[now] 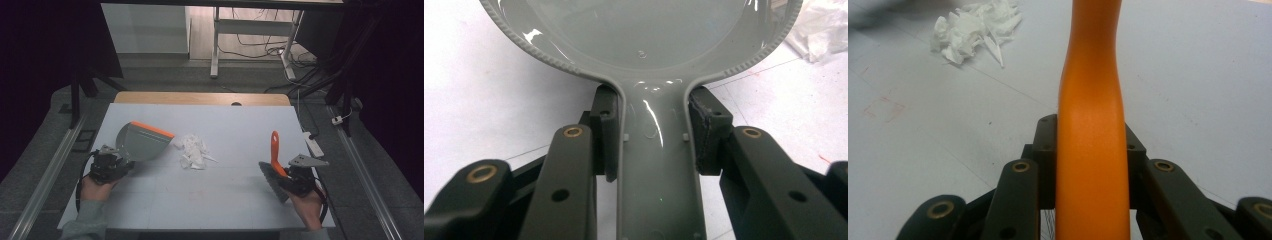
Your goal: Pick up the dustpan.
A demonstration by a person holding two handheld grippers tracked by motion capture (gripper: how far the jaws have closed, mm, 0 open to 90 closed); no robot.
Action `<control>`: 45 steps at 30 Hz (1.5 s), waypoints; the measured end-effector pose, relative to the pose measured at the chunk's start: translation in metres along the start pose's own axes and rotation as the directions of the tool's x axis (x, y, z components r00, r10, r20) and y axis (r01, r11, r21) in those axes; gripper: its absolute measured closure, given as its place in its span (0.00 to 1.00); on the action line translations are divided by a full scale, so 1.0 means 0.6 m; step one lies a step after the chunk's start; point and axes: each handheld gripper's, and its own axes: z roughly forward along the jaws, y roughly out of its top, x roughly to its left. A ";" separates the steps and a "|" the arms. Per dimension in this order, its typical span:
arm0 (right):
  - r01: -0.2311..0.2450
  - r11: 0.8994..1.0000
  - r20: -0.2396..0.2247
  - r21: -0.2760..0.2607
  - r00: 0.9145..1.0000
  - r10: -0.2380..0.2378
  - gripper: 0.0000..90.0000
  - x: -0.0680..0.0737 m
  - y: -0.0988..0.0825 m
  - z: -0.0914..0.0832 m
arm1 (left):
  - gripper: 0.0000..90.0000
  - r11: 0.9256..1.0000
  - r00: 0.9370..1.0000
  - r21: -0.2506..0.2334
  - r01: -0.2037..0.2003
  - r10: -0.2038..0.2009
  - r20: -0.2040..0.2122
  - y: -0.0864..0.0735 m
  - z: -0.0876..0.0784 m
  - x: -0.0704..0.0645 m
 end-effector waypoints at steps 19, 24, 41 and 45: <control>-0.007 1.000 0.007 -0.007 1.000 0.007 0.79 -0.001 -0.001 -0.004 | 0.68 0.995 0.990 -0.021 -0.099 0.100 0.103 -0.023 -0.054 0.011; -0.011 1.000 0.008 -0.012 1.000 0.011 0.79 -0.001 -0.001 -0.006 | 0.68 0.989 0.981 -0.012 -0.150 0.151 0.121 -0.024 -0.058 -0.005; -0.009 1.000 0.009 -0.015 1.000 0.010 0.79 0.000 0.000 -0.006 | 0.68 0.964 0.942 0.028 -0.265 0.252 0.220 -0.052 -0.054 -0.042; -0.008 1.000 0.009 -0.021 1.000 0.008 0.79 0.000 0.001 -0.007 | 0.68 0.958 0.935 0.045 -0.282 0.264 0.237 -0.063 -0.052 -0.049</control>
